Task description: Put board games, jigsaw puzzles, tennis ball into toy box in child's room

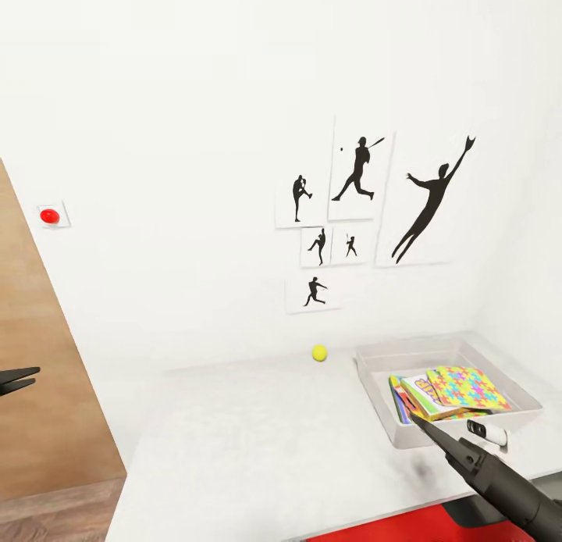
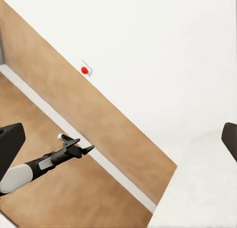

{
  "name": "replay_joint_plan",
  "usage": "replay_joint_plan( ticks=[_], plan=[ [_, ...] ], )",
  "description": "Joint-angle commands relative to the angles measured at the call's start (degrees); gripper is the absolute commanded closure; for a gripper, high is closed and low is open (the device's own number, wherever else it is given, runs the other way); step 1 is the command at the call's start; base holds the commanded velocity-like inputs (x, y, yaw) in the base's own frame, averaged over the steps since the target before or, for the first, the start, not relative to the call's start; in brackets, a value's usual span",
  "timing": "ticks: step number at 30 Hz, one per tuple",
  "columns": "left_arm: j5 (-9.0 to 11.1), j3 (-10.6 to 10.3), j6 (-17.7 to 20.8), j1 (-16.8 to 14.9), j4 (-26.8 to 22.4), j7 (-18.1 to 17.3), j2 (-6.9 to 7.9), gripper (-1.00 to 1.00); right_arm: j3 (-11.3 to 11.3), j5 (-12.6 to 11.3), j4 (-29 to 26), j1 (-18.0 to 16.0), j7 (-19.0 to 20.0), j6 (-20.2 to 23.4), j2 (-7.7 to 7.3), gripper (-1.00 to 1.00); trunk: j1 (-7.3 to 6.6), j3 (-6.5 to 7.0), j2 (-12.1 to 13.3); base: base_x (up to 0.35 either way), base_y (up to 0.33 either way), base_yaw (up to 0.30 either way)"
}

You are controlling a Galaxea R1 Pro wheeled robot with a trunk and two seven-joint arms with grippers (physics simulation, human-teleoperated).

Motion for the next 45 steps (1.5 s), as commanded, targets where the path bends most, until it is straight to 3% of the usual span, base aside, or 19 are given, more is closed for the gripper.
replay_joint_plan(
  ticks=[1, 7, 15, 17, 25, 29, 33, 38, 45],
  plan=[
    [0.29, -0.27, 0.61, -0.01, 0.03, -0.17, -0.05, -1.0, 0.09, -0.34, -0.03, -0.36, -1.07, 2.14, -0.05, -1.0, 0.02, -0.01, -0.03, -0.014, 0.0, 0.0],
    [0.29, -0.29, 0.61, -0.01, 0.02, -0.17, -0.37, -1.0, 0.18, -0.28, -0.05, -4.83, -6.42, 9.32, -0.06, -1.0, 0.02, -0.01, -0.03, -0.007, 0.0, 0.0],
    [0.29, -0.29, 0.61, -0.01, 0.02, -0.17, -0.6, -1.0, 1.32, -0.47, -0.06, -15.78, -18.24, 17.53, 0.85, -1.0, 0.02, -0.01, -0.03, -0.001, 0.0, 0.0],
    [0.29, -0.29, 0.61, -0.01, 0.02, -0.17, -0.61, -1.0, 3.06, -0.54, -0.02, -20.49, -23.26, 18.96, 1.51, -1.0, 0.02, -0.01, -0.03, 0.0, 0.0, 0.0],
    [0.29, -0.27, 0.61, -0.01, 0.02, -0.17, -0.51, -1.0, 11.57, -0.79, 0.38, -32.6, -39.01, 20.17, 3.3, -1.0, 0.02, -0.01, -0.03, 0.0, 0.0, 0.0],
    [0.29, -0.27, 0.61, -0.01, 0.02, -0.17, -0.5, -1.0, 16.01, -0.9, 0.96, -38.22, -47.51, 20.34, 5.23, -1.0, 0.02, -0.01, -0.03, 0.0, 0.0, 0.0],
    [0.29, -0.27, 0.61, -0.01, 0.02, -0.17, -0.51, -1.0, 18.93, -0.94, 2.61, -43.0, -55.97, 20.47, 7.99, -1.0, 0.02, -0.01, -0.03, 0.0, 0.0, 0.0],
    [0.28, -0.27, 0.61, -0.01, 0.02, -0.17, -0.49, -1.0, 20.47, -0.94, 7.58, -48.14, -65.35, 20.47, 11.46, -1.0, 0.02, -0.01, -0.03, 0.0, 0.0, 0.0],
    [0.29, -0.26, 0.61, -0.01, 0.02, -0.17, -0.43, -1.0, 21.39, -0.5, 18.55, -54.44, -77.37, 20.47, 16.06, -1.0, 0.02, -0.01, -0.03, 0.0, 0.0, 0.0]
  ],
)
